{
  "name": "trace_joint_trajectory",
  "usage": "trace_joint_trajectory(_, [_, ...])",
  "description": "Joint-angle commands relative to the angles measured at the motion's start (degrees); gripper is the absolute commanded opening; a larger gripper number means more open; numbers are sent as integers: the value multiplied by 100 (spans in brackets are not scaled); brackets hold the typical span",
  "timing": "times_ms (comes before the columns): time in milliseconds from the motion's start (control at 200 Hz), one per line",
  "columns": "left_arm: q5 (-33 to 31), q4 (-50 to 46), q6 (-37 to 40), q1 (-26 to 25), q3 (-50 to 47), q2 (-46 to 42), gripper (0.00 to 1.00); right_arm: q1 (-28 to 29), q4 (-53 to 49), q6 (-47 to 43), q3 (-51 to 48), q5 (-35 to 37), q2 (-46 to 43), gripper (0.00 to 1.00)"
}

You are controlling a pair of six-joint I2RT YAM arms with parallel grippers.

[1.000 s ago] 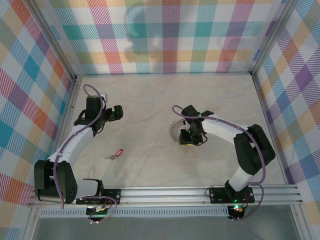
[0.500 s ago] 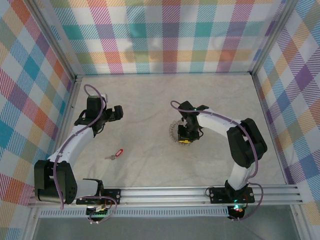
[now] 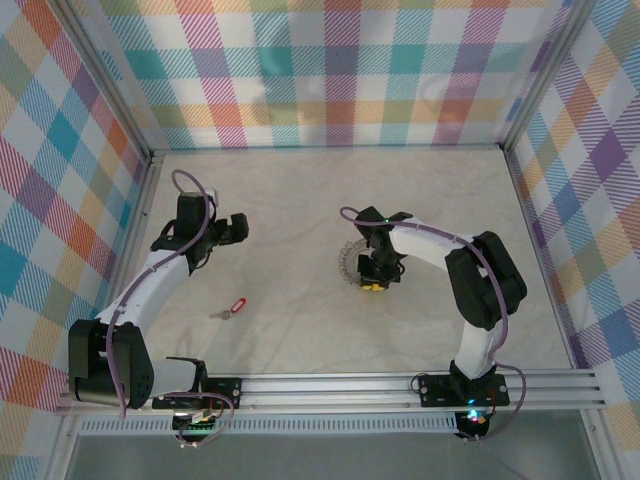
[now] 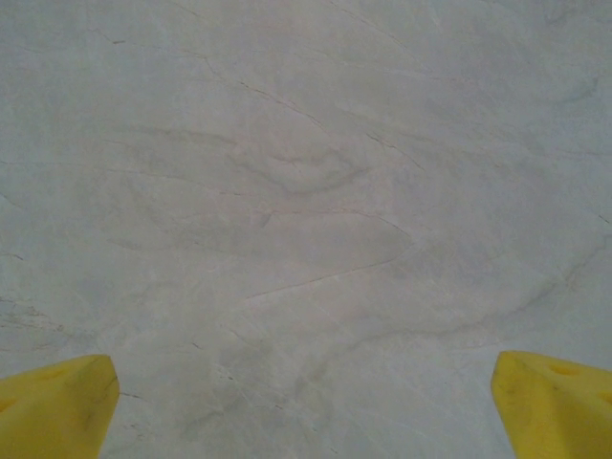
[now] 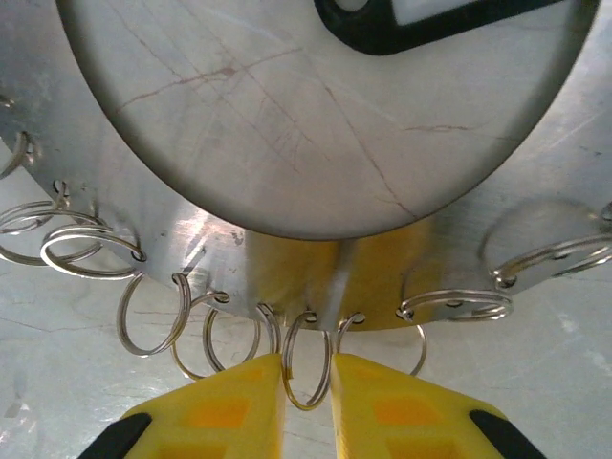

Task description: Put the keys on the keyring

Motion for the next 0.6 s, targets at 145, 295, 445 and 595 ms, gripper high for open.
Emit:
trace_joint_trajectory(145, [-100, -47, -34, -100, 21, -47, 100, 23, -51, 110, 16, 237, -148, 17])
trace_joint_trajectory(295, [-93, -52, -33, -108, 34, -54, 100, 23, 5, 83, 16, 290, -152, 14])
trace_joint_trajectory(445, [-114, -53, -24, -109, 43, -60, 100, 23, 51, 53, 9, 281, -122, 12])
trace_joint_trajectory(595, [-91, -49, -33, -118, 44, -54, 100, 23, 261, -91, -86, 190, -139, 12])
